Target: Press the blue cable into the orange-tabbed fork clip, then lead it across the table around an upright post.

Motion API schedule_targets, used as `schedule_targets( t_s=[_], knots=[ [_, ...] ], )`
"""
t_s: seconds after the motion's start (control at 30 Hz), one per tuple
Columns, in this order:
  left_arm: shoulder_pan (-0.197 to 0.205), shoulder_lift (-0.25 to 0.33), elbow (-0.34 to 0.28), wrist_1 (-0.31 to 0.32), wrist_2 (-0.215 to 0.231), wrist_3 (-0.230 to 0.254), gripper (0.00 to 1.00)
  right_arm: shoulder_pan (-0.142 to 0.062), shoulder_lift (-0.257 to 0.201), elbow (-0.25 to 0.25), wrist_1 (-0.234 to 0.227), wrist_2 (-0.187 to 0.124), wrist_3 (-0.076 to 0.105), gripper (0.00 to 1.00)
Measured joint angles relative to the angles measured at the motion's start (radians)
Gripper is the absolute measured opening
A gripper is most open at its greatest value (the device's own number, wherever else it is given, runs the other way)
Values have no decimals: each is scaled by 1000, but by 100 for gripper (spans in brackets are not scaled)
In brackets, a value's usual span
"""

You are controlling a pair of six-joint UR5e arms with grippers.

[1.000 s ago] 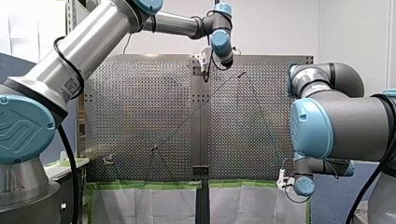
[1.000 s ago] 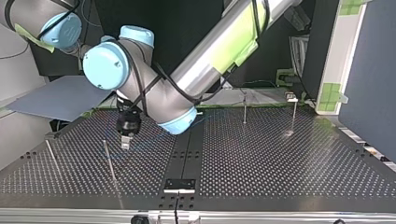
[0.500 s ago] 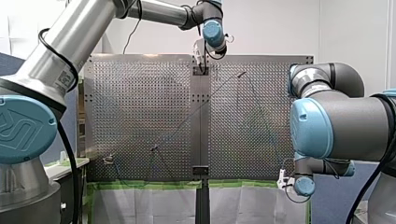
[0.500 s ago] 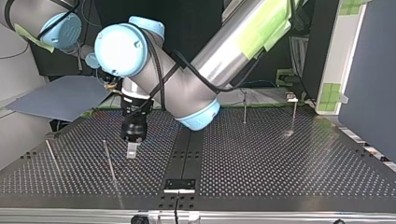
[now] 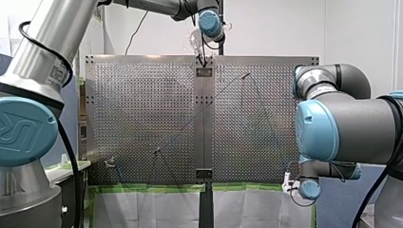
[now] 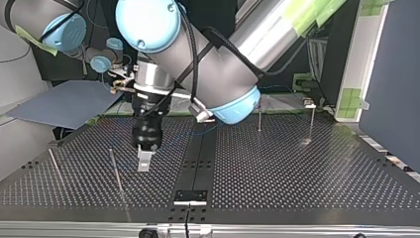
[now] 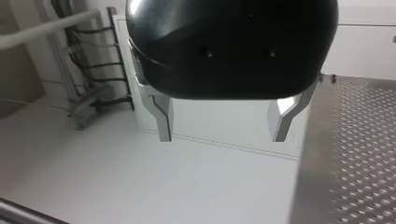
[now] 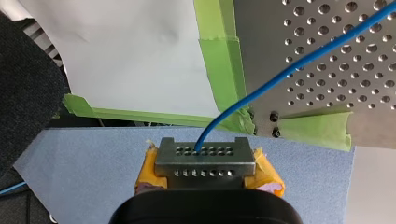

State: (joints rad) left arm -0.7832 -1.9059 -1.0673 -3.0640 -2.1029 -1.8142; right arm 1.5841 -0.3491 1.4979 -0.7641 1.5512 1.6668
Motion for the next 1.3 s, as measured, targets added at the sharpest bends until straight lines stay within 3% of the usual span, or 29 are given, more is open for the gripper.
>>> schedule_targets(
  t_s=[0.27,0.67,1.3],
  knots=[
    [0,79,-79,79,-1,-4,100,2,0,-1,4,0,-15,0],
    [-5,206,-206,200,-1,-54,100,3,0,-2,9,0,-19,0],
    [-5,390,-393,214,4,-144,100,5,0,-1,11,0,-26,0]
  ],
)
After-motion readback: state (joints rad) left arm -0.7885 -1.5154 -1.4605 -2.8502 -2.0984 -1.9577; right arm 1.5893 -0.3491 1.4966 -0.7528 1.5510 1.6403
